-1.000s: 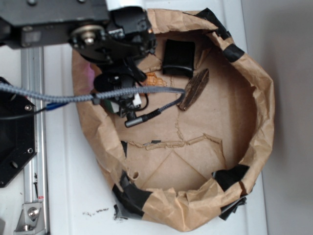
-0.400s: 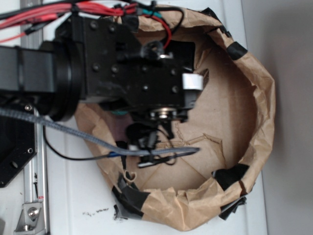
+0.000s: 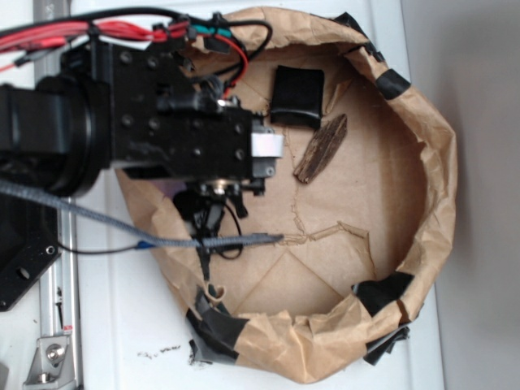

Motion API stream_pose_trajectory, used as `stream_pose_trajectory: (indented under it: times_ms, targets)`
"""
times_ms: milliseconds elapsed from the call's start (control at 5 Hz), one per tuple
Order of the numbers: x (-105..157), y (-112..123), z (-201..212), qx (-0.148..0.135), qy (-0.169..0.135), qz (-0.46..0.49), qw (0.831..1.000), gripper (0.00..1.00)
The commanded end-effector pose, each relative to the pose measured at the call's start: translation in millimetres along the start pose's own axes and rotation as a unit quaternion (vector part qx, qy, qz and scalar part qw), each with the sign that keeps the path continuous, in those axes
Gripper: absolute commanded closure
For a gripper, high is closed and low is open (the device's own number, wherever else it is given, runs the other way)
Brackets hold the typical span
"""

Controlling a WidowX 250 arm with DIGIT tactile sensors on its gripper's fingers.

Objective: Grab the green ball.

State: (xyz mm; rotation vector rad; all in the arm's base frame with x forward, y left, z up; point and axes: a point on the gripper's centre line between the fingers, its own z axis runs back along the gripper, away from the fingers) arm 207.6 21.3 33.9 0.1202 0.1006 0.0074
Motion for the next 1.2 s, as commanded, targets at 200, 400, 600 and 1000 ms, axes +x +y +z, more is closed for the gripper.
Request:
stream_pose_trajectory:
  times_ms: [200,400,600,1000]
  targets:
    - [35,-2,37,-0.029,-0.076,0.039,0.996,1.0]
    - [58,-6,93,-0.063,-0.1,0.057,0.991,1.0]
    - [75,-7,133,-0.082,-0.116,0.056,0.988,1.0]
    - [76,-12,138,-0.082,-0.102,0.041,0.99,1.0]
